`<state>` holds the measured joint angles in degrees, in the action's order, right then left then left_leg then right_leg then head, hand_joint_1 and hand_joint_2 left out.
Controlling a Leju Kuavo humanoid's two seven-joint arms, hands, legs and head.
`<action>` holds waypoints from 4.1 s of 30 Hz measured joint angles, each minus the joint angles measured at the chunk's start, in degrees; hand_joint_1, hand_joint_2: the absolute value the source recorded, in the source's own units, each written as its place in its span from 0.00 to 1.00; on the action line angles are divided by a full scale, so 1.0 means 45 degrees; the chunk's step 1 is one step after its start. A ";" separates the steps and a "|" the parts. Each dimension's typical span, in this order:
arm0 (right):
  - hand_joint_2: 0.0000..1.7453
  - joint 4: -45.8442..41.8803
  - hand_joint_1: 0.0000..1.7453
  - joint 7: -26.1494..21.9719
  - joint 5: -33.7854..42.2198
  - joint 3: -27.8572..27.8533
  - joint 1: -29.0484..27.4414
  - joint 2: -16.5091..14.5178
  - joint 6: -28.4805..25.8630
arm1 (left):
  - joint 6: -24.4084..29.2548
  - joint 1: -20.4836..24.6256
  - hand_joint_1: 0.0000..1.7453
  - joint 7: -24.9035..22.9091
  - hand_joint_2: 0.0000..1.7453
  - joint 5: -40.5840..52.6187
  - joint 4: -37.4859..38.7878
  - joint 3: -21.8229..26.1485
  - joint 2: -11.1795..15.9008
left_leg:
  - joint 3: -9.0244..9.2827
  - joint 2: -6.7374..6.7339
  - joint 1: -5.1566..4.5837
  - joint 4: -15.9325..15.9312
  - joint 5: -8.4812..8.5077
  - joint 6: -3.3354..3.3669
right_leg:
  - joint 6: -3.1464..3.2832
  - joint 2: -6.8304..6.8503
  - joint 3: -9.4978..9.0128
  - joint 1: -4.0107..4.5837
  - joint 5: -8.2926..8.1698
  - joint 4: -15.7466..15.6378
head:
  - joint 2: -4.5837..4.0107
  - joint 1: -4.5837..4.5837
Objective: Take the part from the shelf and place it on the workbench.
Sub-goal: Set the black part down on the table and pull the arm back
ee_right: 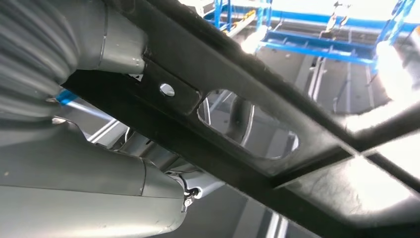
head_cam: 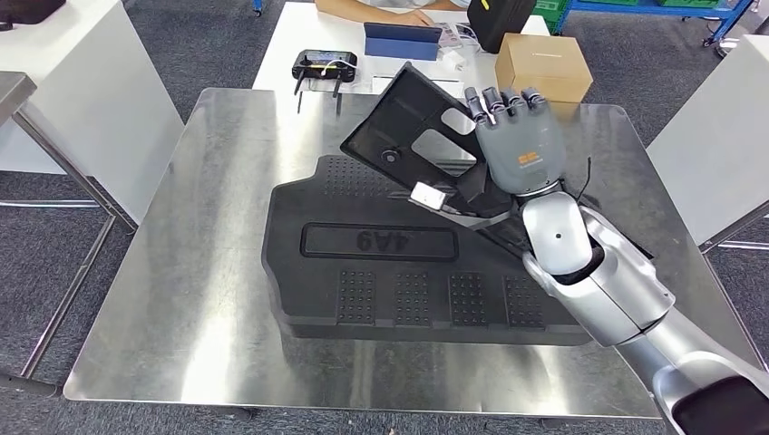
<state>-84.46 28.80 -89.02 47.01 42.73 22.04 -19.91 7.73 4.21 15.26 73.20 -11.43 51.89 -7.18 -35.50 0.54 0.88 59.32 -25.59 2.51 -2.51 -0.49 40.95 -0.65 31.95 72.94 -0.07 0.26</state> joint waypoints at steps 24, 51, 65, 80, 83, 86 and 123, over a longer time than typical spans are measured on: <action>1.00 0.5370 0.25 -0.3890 0.0015 -0.3300 -0.0648 -0.2687 0.0335 | 0.0081 0.0211 0.00 0.0047 1.00 0.0188 -0.0005 -0.0085 -0.0137 | 0.0688 0.0040 -0.0025 -0.0242 -0.0413 -0.0413 | -0.0139 0.0024 -0.1137 -0.0025 -0.2027 -0.3445 | -0.0002 0.0000; 1.00 0.6330 0.00 -0.4300 0.0270 -0.4023 -0.1079 -0.3213 0.0195 | 0.0531 0.0241 0.00 -0.0060 1.00 0.0238 -0.0005 -0.0109 -0.0170 | 0.0689 0.0051 -0.0149 -0.0237 -0.0428 -0.0389 | -0.0145 0.0026 -0.1149 -0.0075 -0.2027 -0.3470 | -0.0001 -0.0004; 0.00 0.7501 0.00 -0.5796 0.9025 -0.5119 0.0318 -0.3356 0.6093 | 0.0566 0.0164 0.00 -0.0018 1.00 -0.0128 -0.0005 -0.0092 -0.0134 | 0.0673 0.0057 -0.0153 -0.0236 -0.0427 -0.0389 | -0.0150 0.0026 -0.1138 -0.0088 -0.2031 -0.3469 | 0.0000 -0.0001; 1.00 0.8969 0.00 -0.4577 0.9368 -0.4459 0.1585 -0.3257 0.5031 | 0.0450 0.0225 0.00 -0.0095 1.00 -0.0111 -0.0005 -0.0092 -0.0134 | 0.0682 0.0017 -0.0153 -0.0236 -0.0429 -0.0387 | -0.0150 0.0006 -0.1136 -0.0080 -0.2032 -0.3469 | 0.0000 -0.0004; 1.00 0.9025 0.00 -0.4461 0.9110 -0.4319 0.1585 -0.3293 0.4782 | 0.0433 0.0225 0.00 -0.0097 1.00 -0.0113 -0.0005 -0.0092 -0.0137 | 0.0681 0.0017 -0.0153 -0.0236 -0.0428 -0.0387 | -0.0150 0.0006 -0.1136 -0.0080 -0.2032 -0.3468 | -0.0001 -0.0004; 1.00 0.9055 0.00 -0.4427 0.9035 -0.4235 0.1585 -0.3319 0.4736 | 0.0429 0.0225 0.00 -0.0101 1.00 -0.0112 -0.0005 -0.0092 -0.0138 | 0.0680 0.0017 -0.0154 -0.0236 -0.0428 -0.0387 | -0.0151 0.0006 -0.1136 -0.0086 -0.2032 -0.3468 | 0.0000 -0.0004; 0.00 0.9327 0.00 -0.5725 1.1180 -0.4618 0.1555 -0.3196 0.4879 | 0.0437 0.0172 0.00 -0.0034 1.00 0.0106 -0.0005 -0.0096 -0.0136 | 0.0683 0.0006 -0.0160 -0.0236 -0.0431 -0.0384 | -0.0151 -0.0002 -0.1136 -0.0092 -0.2032 -0.3469 | -0.0001 -0.0002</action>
<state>-42.49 3.03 -38.71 26.23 49.73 7.66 2.05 9.70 4.99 15.10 73.68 -11.45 51.46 -7.79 -32.42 0.57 0.16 58.26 -27.53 0.78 -3.19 -0.50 35.84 -1.06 22.81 57.33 -0.07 0.25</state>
